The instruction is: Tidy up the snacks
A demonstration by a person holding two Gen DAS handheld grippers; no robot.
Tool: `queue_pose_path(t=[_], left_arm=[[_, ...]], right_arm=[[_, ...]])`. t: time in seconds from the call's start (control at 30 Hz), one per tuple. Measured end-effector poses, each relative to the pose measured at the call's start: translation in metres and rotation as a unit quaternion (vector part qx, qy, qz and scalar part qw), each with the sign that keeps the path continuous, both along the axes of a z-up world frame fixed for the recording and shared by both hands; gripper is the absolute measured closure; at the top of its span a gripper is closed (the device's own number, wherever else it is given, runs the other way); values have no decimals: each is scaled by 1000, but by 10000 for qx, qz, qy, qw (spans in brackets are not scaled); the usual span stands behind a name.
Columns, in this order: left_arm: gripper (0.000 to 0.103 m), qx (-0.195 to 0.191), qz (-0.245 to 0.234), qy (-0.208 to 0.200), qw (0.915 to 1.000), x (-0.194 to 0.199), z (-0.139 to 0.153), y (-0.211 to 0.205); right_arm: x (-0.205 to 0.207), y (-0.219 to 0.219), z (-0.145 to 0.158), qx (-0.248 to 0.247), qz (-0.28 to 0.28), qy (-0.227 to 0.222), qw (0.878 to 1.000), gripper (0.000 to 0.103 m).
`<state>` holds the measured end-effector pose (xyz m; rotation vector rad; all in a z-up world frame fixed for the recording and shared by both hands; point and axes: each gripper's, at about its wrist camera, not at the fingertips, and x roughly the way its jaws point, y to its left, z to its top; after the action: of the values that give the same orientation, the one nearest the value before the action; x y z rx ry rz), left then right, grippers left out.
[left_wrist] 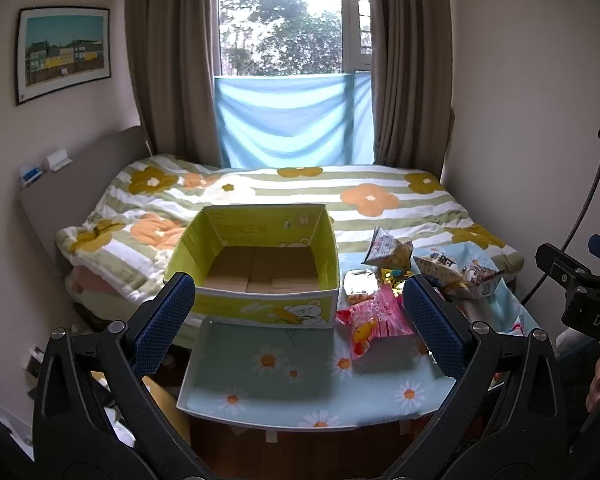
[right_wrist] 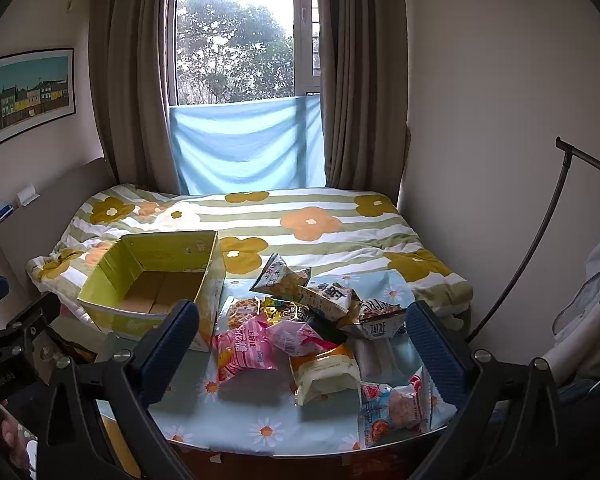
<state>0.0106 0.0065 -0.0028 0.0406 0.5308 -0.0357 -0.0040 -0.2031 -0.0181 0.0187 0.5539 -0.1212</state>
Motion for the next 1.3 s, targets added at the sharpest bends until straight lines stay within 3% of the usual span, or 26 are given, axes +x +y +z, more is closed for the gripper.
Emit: queue_pose_path(t=[1.3], left_arm=[[0,-166,-33,2,9999,-7,-3,0]], right_arm=[[-3,3,1,-7,20,51,10000,0]])
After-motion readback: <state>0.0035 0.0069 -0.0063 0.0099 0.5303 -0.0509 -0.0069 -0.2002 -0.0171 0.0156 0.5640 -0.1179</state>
